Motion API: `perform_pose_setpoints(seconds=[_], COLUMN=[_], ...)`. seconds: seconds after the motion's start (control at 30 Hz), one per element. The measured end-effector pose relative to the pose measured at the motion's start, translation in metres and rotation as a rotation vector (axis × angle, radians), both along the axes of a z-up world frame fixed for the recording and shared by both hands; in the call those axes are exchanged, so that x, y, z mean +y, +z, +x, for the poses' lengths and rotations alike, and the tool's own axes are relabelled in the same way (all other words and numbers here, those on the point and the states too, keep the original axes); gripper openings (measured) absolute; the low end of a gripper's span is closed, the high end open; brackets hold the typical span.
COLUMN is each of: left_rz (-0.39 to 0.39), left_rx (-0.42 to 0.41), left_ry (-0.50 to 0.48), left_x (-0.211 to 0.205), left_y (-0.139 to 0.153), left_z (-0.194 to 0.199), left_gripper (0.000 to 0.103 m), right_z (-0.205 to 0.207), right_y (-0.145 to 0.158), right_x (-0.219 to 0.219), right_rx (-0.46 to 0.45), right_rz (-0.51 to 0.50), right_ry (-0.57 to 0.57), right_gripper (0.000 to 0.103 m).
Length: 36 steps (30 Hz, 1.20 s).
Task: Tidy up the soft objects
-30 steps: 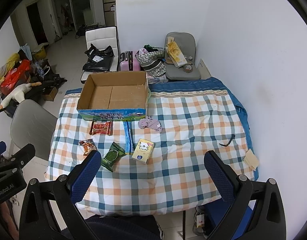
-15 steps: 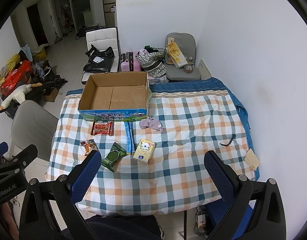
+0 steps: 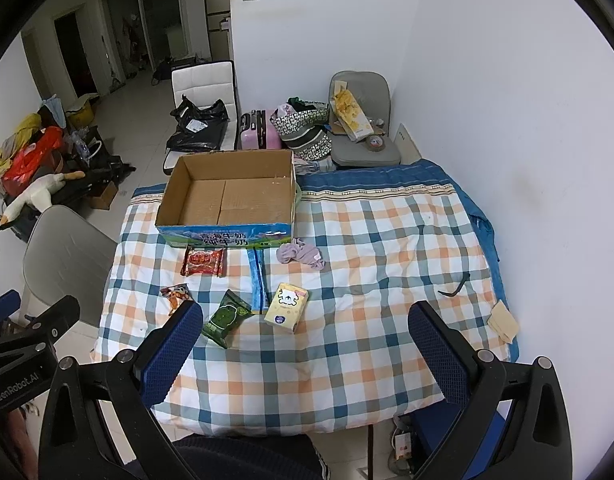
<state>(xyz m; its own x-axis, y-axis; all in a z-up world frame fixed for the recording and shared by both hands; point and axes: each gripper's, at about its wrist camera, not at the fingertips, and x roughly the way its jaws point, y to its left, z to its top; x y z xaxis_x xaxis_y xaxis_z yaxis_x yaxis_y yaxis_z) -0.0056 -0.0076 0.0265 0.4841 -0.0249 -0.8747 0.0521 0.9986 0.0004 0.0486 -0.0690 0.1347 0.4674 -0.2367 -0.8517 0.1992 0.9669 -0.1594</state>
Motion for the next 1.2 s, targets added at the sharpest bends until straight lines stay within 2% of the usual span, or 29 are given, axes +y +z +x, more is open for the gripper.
perform_pose_setpoints(seconds=[1.03,1.2], left_rz=[-0.002,-0.017], left_rx=[0.000,0.008], left_ry=[-0.002,0.005], left_x=[-0.001,0.000], left_y=[0.001,-0.002], left_z=[-0.003,0.012], left_gripper=[0.103,0.103], right_z=[0.001,-0.001], right_y=[0.006,0.005], right_x=[0.000,0.001], right_rx=[-0.015,-0.008], right_rz=[0.008,0.014], right_ry=[0.003,0.001], right_gripper=[0.103,0.103])
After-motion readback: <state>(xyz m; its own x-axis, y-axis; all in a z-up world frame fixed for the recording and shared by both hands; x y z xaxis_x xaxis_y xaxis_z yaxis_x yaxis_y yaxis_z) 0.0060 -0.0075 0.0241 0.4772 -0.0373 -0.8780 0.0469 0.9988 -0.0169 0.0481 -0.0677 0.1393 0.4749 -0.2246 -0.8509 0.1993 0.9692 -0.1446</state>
